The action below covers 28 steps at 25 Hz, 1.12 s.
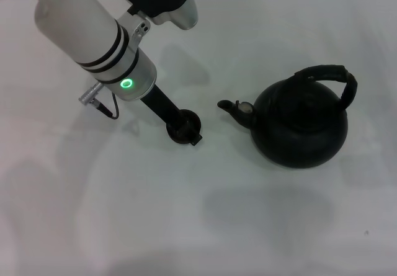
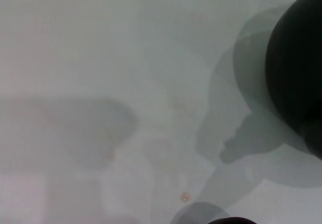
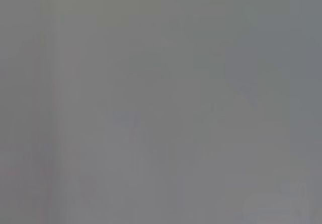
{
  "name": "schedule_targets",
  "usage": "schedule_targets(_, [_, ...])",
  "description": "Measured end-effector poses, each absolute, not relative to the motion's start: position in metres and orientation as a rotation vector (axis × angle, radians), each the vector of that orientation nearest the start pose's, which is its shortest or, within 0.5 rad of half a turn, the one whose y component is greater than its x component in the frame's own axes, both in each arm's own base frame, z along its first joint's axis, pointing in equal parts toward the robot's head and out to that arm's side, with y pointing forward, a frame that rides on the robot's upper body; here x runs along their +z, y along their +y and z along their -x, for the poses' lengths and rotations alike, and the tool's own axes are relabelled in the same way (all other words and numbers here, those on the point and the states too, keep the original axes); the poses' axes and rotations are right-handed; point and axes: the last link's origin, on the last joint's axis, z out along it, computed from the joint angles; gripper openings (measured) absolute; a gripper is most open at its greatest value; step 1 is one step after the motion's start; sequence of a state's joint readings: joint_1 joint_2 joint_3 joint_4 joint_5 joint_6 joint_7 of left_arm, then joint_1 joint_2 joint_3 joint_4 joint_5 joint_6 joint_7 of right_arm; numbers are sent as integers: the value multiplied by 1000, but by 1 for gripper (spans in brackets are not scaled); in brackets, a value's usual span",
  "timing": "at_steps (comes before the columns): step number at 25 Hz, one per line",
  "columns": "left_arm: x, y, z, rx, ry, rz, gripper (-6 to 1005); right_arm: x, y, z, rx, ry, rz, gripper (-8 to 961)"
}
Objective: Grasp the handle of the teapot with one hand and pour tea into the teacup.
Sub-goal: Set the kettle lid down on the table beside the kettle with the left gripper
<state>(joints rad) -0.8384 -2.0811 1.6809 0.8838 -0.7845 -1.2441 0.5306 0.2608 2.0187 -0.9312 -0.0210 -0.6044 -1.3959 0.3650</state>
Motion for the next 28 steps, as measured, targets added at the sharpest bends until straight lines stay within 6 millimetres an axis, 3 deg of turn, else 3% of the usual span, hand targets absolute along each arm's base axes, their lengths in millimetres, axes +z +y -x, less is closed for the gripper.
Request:
schedule_targets(15, [-92, 362, 157, 539, -890, 2765, 785, 37, 256, -391, 699, 563, 1546, 751])
schedule_targets(20, [-79, 349, 155, 488, -880, 2795, 784, 37, 256, -391, 700, 561, 1546, 751])
schedule_targets(27, [-64, 335, 173, 497, -951, 2767, 783, 39, 253, -391, 710, 554, 1540, 751])
schedule_targets(28, [-58, 329, 185, 498, -992, 2735, 783, 39, 252, -391, 712, 554, 1540, 751])
